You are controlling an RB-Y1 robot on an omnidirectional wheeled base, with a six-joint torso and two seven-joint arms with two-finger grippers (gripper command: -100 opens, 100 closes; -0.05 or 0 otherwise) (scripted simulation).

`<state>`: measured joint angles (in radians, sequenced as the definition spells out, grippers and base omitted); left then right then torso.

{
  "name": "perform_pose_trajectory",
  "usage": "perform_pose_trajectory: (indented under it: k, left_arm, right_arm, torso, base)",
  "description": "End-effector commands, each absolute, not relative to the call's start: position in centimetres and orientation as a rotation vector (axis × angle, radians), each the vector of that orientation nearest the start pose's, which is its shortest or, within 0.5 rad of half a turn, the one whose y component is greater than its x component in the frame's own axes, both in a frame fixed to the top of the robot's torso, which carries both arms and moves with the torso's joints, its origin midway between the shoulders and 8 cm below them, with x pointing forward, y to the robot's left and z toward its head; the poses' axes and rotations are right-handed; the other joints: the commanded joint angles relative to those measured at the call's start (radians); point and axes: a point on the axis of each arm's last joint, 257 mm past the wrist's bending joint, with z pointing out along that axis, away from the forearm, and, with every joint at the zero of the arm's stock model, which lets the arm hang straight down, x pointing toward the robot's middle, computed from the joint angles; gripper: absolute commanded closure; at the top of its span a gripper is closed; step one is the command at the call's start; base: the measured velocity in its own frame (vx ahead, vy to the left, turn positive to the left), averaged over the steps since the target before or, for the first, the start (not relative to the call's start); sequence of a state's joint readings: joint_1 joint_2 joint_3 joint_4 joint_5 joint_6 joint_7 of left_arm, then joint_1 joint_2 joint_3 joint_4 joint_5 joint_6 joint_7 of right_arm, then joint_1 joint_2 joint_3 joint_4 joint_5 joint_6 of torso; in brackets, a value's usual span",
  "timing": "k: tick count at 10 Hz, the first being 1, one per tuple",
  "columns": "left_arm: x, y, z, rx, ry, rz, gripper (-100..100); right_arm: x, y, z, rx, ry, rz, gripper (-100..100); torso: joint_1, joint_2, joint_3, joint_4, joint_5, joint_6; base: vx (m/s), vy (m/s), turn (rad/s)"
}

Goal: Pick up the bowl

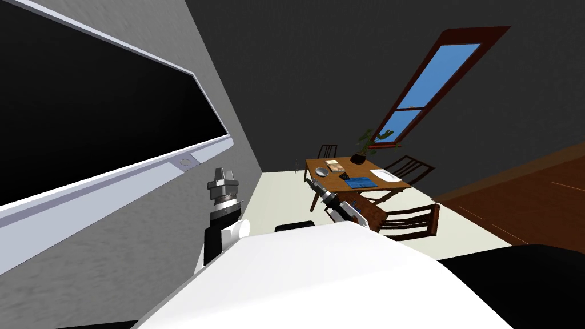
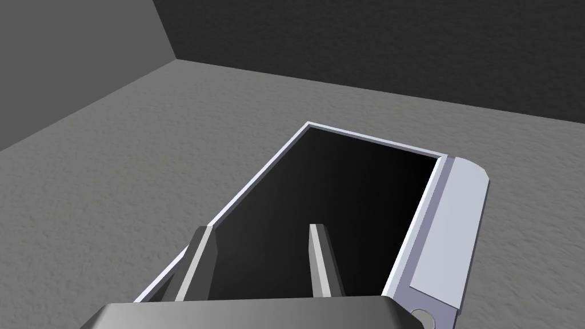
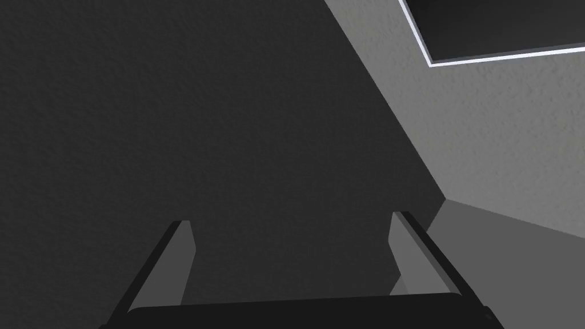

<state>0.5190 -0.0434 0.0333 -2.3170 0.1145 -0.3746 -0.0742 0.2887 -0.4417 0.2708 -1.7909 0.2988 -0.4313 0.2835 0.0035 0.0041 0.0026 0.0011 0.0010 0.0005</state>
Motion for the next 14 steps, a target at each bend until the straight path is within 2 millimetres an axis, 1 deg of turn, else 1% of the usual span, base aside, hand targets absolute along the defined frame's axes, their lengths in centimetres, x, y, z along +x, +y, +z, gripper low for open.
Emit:
perform_pose_trajectory:
  k: [1, 2, 3, 4, 5, 6, 7, 8, 9, 10, 11, 12, 13, 14]
  left_arm:
    - [35.0, 31.1, 1.0, -0.809, 0.599, -1.246, 0]
    - [35.0, 31.1, 1.0, -0.809, 0.599, -1.246, 0]
    - [35.0, 31.1, 1.0, -0.809, 0.599, -1.245, 0]
    - [35.0, 31.1, 1.0, -0.809, 0.599, -1.246, 0]
    - [35.0, 31.1, 1.0, -0.809, 0.599, -1.245, 0]
    - [35.0, 31.1, 1.0, -0.809, 0.599, -1.246, 0]
    - [35.0, 31.1, 1.0, -0.809, 0.599, -1.245, 0]
    - [35.0, 31.1, 1.0, -0.809, 0.599, -1.245, 0]
    - [35.0, 31.1, 1.0, -0.809, 0.599, -1.245, 0]
    - [35.0, 31.1, 1.0, -0.809, 0.599, -1.245, 0]
    - [35.0, 31.1, 1.0, -0.809, 0.599, -1.245, 0]
    - [35.0, 31.1, 1.0, -0.809, 0.599, -1.245, 0]
    - [35.0, 31.1, 1.0, -0.809, 0.599, -1.245, 0]
    - [35.0, 31.1, 1.0, -0.809, 0.599, -1.245, 0]
  right_arm:
    - [41.4, -15.9, -22.5, 0.013, 1.534, 0.881, -100]
    - [41.5, -16.4, -23.5, 0.022, 1.553, 0.871, -100]
    - [41.2, -16.3, -25.2, -0.062, 1.599, 0.825, -100]
    - [41.2, -16.8, -26.3, -0.052, 1.620, 0.814, -100]
    - [40.9, -17.1, -28.0, -0.138, 1.664, 0.765, -100]
    - [40.8, -17.7, -29.0, -0.129, 1.686, 0.753, -100]
    - [40.5, -18.0, -30.5, -0.214, 1.721, 0.708, -100]
    - [40.4, -18.8, -31.6, -0.209, 1.746, 0.692, -100]
    - [40.4, -18.9, -31.7, -0.207, 1.749, 0.690, -100]
    - [39.9, -19.9, -33.5, -0.294, 1.792, 0.635, -100]
    - [39.8, -20.5, -34.3, -0.286, 1.811, 0.623, -100]
    - [39.2, -22.1, -36.3, -0.369, 1.859, 0.562, -100]
    - [39.1, -22.5, -36.8, -0.365, 1.870, 0.554, -100]
    - [38.7, -24.1, -38.2, -0.452, 1.904, 0.498, -100]
  torso:
    - [0.000, 0.000, 0.000, 0.000, 0.000, 0.000]
    - [0.000, -0.002, -0.001, 0.000, 0.000, 0.000]
    - [-0.001, -0.002, -0.001, -0.001, 0.000, 0.000]
    - [-0.001, -0.003, -0.002, -0.001, 0.000, -0.001]
    - [-0.001, -0.003, -0.001, -0.001, 0.000, 0.000]
    - [-0.001, -0.002, -0.001, -0.001, 0.000, 0.000]
    - [-0.002, -0.002, -0.001, -0.001, 0.000, 0.000]
    - [-0.002, -0.003, -0.002, -0.001, 0.000, 0.000]
    - [-0.002, -0.003, -0.002, -0.001, -0.001, 0.000]
    - [-0.004, -0.003, -0.002, -0.001, -0.001, 0.000]
    - [-0.003, -0.003, -0.002, -0.001, -0.001, 0.000]
    - [-0.003, -0.003, -0.002, -0.001, -0.001, 0.000]
    - [-0.003, -0.003, -0.002, -0.001, -0.001, 0.000]
    - [-0.003, -0.004, -0.002, -0.001, -0.001, 0.000]
  base:
    - [-0.025, 0.066, 0.114]
    - [-0.014, 0.048, 0.056]
    - [-0.020, 0.063, 0.123]
    - [-0.017, 0.050, 0.075]
    - [-0.024, 0.057, 0.149]
    - [-0.018, 0.042, 0.058]
    - [-0.015, 0.047, 0.147]
    - [-0.007, 0.035, 0.070]
    - [-0.001, 0.014, -0.024]
    - [-0.003, 0.037, 0.150]
    - [-0.003, 0.031, 0.081]
    - [-0.001, 0.031, 0.153]
    - [0.002, 0.025, 0.076]
    - [0.008, 0.034, 0.146]
